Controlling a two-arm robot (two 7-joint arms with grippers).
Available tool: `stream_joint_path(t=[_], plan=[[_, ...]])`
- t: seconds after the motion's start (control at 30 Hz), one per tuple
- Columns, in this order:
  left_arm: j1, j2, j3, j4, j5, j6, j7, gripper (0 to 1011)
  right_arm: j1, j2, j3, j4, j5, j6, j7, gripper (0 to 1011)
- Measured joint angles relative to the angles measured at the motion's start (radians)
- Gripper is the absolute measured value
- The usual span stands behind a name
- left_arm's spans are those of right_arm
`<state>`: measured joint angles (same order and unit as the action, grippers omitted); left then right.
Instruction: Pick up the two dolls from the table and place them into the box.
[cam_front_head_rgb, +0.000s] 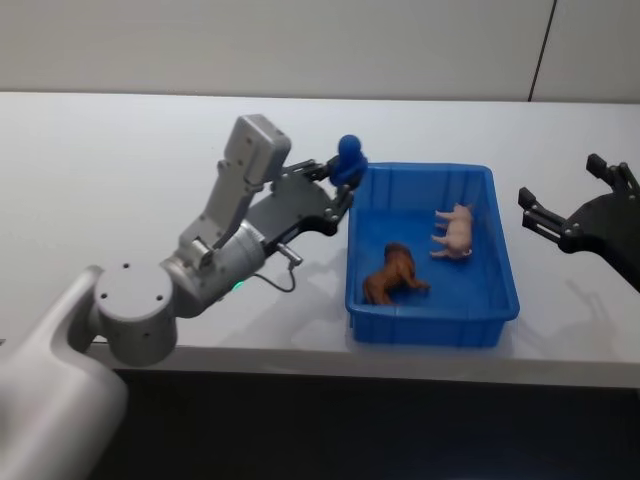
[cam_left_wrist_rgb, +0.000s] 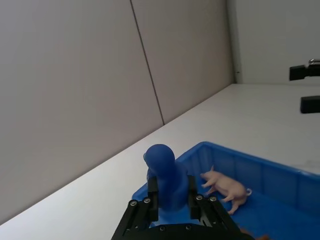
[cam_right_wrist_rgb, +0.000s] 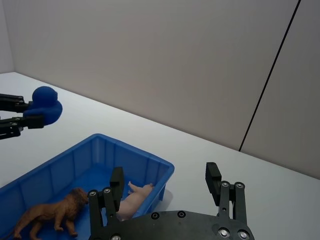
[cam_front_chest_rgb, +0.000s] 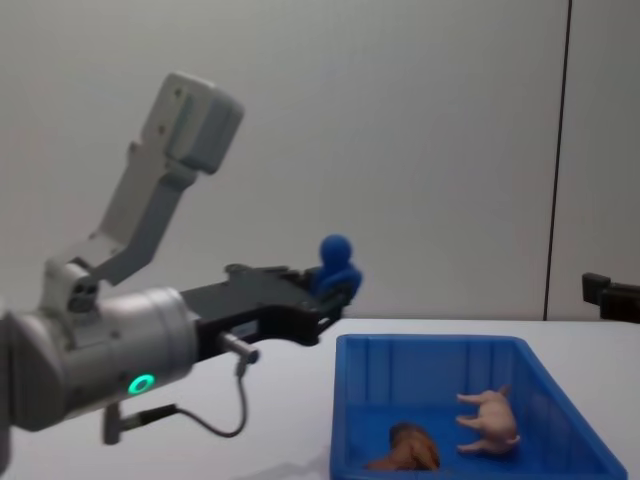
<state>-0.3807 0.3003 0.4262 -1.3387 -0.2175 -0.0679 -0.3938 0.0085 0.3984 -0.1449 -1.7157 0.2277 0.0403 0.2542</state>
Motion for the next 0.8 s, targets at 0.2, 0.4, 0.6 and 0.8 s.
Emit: stream_joint_path(t=[0.2, 0.4, 0.6, 0.8], plan=[[-0.013, -0.026, 0.018, 0.003, -0.002, -0.005, -0.016, 445, 0.0, 0.0, 0.0, 0.0, 0.0, 0.0, 0.0, 1001], [-0.023, -0.044, 0.029, 0.01, -0.01, -0.015, -0.028, 635, 0.0, 0.0, 0.0, 0.0, 0.0, 0.0, 0.0, 1001], [-0.027, -0.051, 0.031, 0.012, -0.022, -0.026, -0.035, 832, 0.0, 0.0, 0.0, 0.0, 0.0, 0.0, 0.0, 1001], [-0.024, -0.048, 0.029, 0.002, -0.036, -0.043, -0.037, 977, 0.0, 0.0, 0.0, 0.0, 0.0, 0.0, 0.0, 1001]])
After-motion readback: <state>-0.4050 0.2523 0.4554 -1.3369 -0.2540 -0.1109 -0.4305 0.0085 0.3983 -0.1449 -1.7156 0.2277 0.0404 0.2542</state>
